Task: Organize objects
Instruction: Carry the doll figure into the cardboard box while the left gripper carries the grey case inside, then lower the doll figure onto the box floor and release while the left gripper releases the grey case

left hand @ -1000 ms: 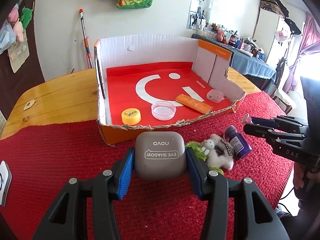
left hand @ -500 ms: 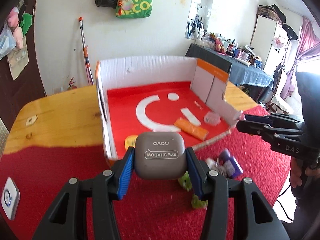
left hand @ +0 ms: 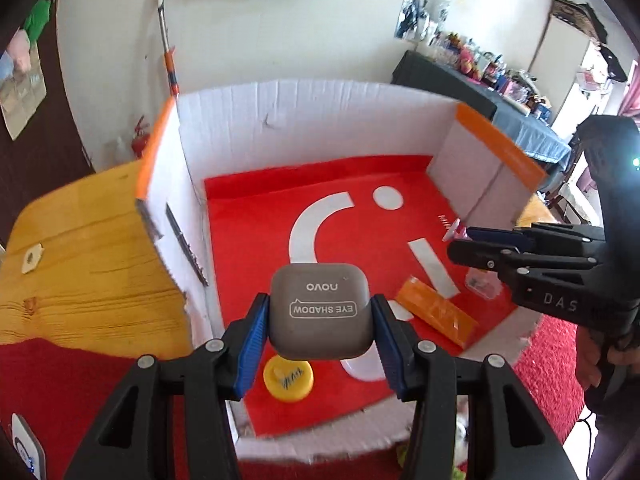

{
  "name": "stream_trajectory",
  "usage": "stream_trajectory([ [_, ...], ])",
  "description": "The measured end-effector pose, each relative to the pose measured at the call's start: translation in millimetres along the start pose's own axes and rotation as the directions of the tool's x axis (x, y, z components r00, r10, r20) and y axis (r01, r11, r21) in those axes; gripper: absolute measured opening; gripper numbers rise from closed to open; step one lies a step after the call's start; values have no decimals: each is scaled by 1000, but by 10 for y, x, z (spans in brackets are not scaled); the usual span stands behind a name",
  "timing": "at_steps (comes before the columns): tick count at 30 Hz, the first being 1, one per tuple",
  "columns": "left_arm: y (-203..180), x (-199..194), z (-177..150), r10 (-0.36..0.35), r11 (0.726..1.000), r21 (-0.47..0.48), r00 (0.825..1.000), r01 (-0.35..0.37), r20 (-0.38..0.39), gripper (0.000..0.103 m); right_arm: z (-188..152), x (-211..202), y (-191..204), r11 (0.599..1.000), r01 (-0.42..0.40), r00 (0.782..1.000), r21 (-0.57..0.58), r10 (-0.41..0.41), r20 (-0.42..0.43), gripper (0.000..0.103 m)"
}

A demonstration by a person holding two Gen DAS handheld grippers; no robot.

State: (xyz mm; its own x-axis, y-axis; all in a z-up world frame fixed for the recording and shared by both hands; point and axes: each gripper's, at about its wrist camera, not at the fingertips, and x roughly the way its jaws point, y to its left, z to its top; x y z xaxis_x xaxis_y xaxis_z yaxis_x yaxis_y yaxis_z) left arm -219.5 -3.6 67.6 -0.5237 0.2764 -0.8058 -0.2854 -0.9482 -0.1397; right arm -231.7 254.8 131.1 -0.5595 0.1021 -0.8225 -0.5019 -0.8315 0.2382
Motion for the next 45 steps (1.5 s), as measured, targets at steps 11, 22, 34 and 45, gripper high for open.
stream_trajectory([
  [11,26,311,109,19,1000,-1,998,-19,-64,52,106,230,-11,996,84,995,36,-82,-54,25],
  [22,7,414,118,72,997,33,994,-70,-86,52,59,346,10,990,139,986,15,-137,-92,25],
  [34,-121,444,155,109,991,92,988,-99,-109,52,15,352,-2,987,157,983,14,-155,-102,25],
  [45,-133,501,138,145,985,115,981,-130,-129,52,-13,363,29,984,176,979,6,-174,-104,25],
])
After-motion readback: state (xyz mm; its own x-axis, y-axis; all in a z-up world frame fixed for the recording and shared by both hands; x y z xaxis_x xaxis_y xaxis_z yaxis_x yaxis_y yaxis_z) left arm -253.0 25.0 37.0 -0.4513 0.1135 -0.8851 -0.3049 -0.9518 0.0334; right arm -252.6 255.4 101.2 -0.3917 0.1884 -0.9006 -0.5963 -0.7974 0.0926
